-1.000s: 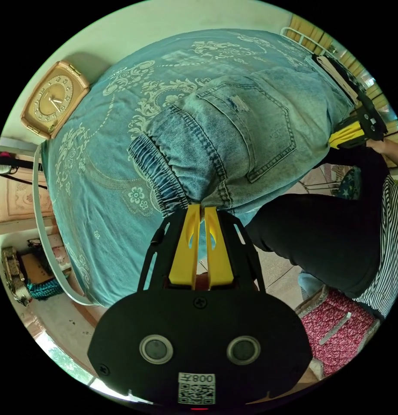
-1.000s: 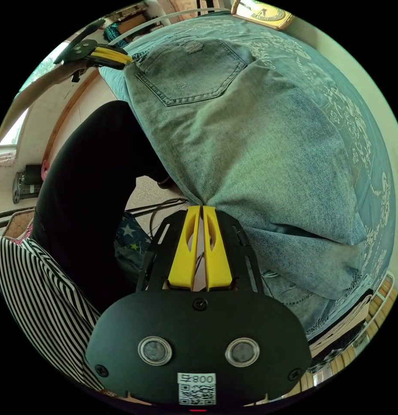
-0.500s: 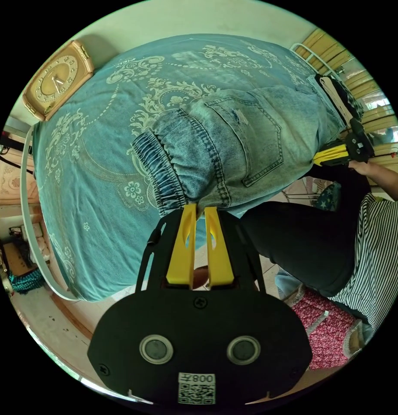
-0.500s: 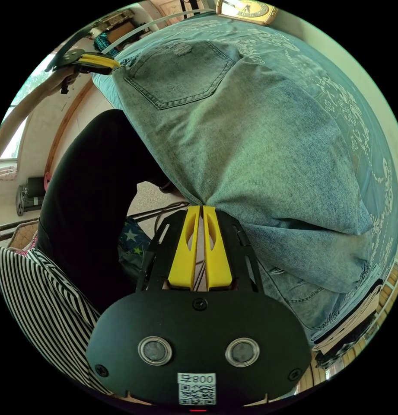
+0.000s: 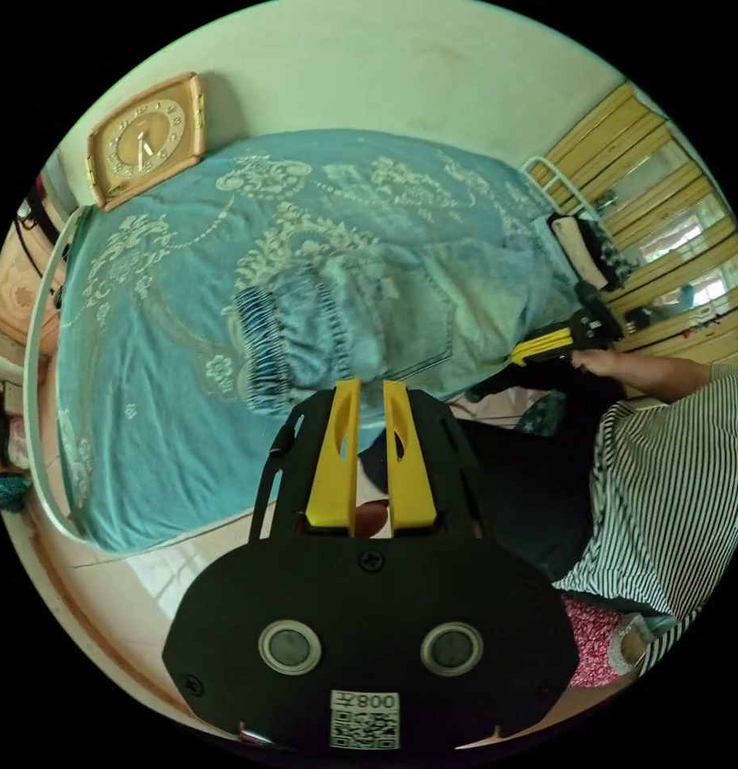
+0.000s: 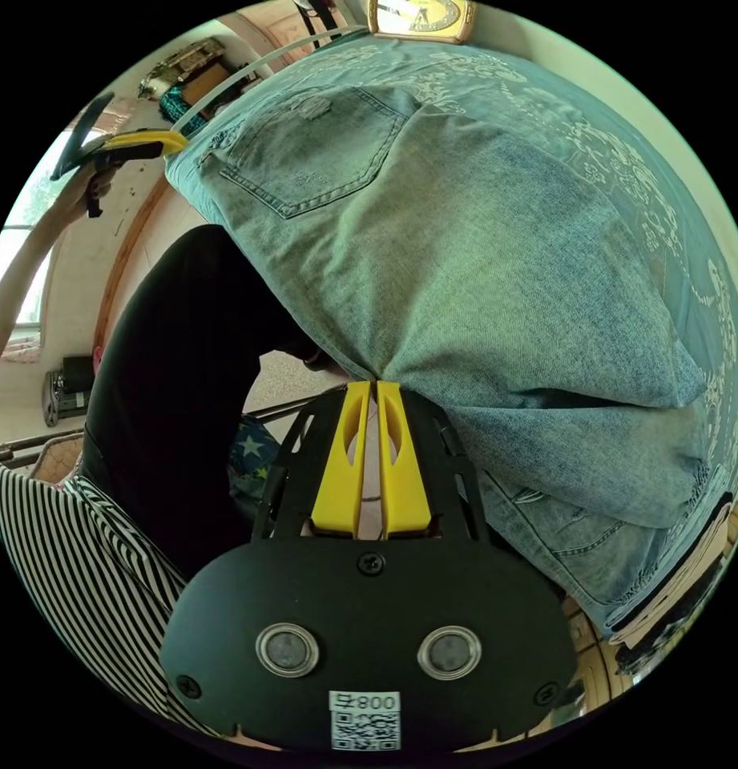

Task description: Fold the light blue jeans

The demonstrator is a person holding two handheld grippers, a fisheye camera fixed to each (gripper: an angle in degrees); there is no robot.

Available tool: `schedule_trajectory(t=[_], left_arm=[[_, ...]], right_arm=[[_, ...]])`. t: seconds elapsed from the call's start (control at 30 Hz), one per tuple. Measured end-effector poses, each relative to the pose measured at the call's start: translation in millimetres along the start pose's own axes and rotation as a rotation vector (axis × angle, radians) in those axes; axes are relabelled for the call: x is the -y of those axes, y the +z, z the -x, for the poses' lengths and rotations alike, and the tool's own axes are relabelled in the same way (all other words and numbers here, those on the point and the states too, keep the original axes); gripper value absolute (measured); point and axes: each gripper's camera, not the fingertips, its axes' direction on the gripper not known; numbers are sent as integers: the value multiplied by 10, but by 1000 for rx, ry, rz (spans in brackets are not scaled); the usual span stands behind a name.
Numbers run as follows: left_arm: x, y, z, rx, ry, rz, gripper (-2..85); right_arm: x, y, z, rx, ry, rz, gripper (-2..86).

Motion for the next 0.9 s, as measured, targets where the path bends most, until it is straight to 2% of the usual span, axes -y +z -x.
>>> schedule_trajectory(t=[0.13, 0.27, 0.5, 0.73, 0.9], left_arm=[[213, 469, -388, -14, 29, 68, 25], [348, 1018, -523, 124, -30, 312, 7], [463, 1151, -681, 87, -87, 292, 1], [645, 1221, -1065, 167, -21, 308, 1], [842, 1186, -1477, 63, 22, 203, 3]], right_arm=[[-122, -48, -142, 35, 44, -19, 21], [-297, -143, -329, 103, 98, -41, 23], [-702, -413, -664, 250, 139, -115, 15], [-1146, -745, -1131, 213, 244, -192, 3], [-1414, -777, -1510, 249, 344, -206, 1]])
